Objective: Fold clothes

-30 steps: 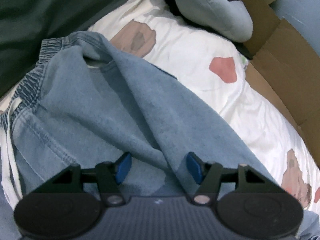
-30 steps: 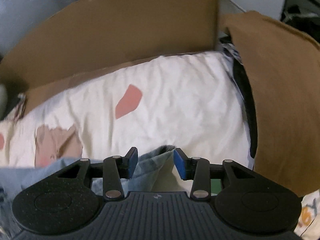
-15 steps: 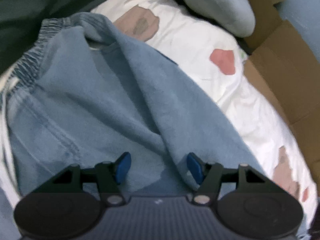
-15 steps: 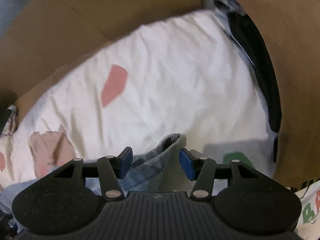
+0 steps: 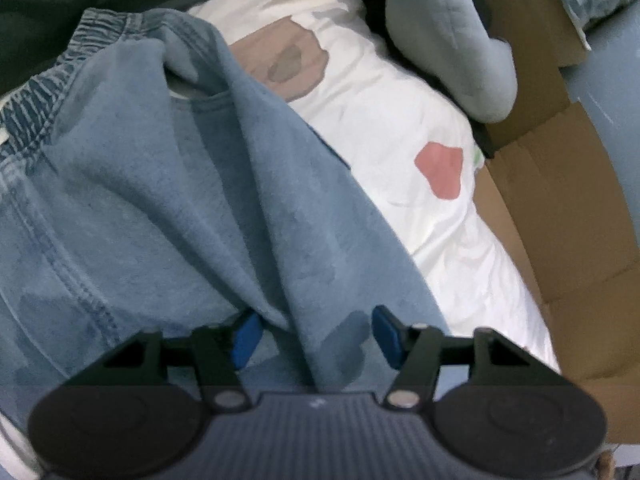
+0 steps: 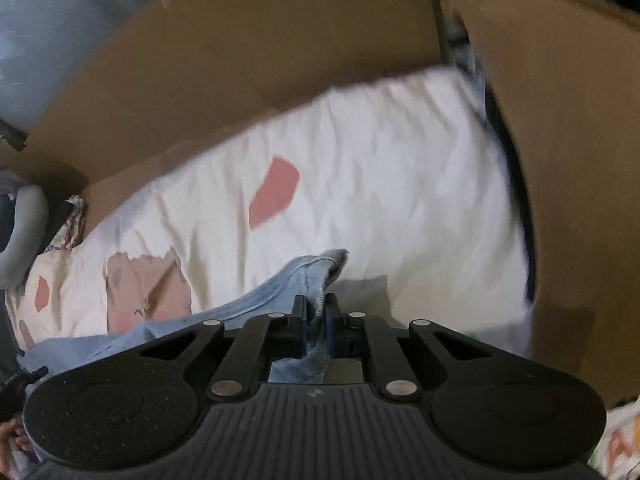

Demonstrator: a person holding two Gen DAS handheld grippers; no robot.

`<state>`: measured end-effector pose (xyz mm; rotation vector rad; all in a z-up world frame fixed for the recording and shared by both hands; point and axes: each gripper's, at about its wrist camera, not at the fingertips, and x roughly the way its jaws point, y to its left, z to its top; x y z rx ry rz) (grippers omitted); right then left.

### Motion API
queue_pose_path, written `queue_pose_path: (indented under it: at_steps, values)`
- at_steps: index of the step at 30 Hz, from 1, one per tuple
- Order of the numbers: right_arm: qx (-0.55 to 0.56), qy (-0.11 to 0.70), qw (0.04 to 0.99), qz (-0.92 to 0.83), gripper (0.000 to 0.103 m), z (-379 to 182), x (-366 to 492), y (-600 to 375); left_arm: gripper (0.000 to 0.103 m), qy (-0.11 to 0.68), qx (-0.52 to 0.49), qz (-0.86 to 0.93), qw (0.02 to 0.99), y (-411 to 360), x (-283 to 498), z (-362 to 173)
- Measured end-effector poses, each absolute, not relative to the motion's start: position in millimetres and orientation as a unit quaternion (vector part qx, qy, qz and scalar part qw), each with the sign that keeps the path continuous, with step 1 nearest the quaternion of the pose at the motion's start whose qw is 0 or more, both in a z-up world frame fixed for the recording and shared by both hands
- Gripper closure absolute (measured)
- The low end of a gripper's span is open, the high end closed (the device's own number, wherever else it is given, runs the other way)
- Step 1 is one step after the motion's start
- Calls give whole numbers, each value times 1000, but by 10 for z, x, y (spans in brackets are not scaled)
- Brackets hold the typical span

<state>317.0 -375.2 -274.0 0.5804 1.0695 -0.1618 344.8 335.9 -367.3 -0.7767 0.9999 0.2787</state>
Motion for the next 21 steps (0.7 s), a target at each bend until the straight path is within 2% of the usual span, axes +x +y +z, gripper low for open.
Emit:
queue_pose_path:
  at_steps: [7, 9, 11, 12, 13, 21]
  values:
    - [238, 459, 852, -80, 97, -2536, 3206, -3828, 46, 469, -376, 116, 791, 3236, 3465, -3628]
    - [230, 452, 858, -84, 97, -2523, 3226, -3848, 59, 473, -370, 116, 791, 3206, 3465, -3640]
    - [221, 447, 862, -87, 97, -2516, 3247, -3861, 93, 461, -369, 114, 799, 3197, 3460, -3598]
    - [217, 445, 865, -88, 97, -2513, 3258, -3868, 99, 454, -372, 110, 802, 3195, 3472, -3564]
    - [213, 443, 867, -88, 97, -2514, 3274, -3878, 97, 446, -377, 105, 805, 3193, 3494, -3524]
    - [193, 424, 879, -101, 97, -2532, 3371, -3918, 99, 423, -333, 78, 839, 3042, 3915, -3256]
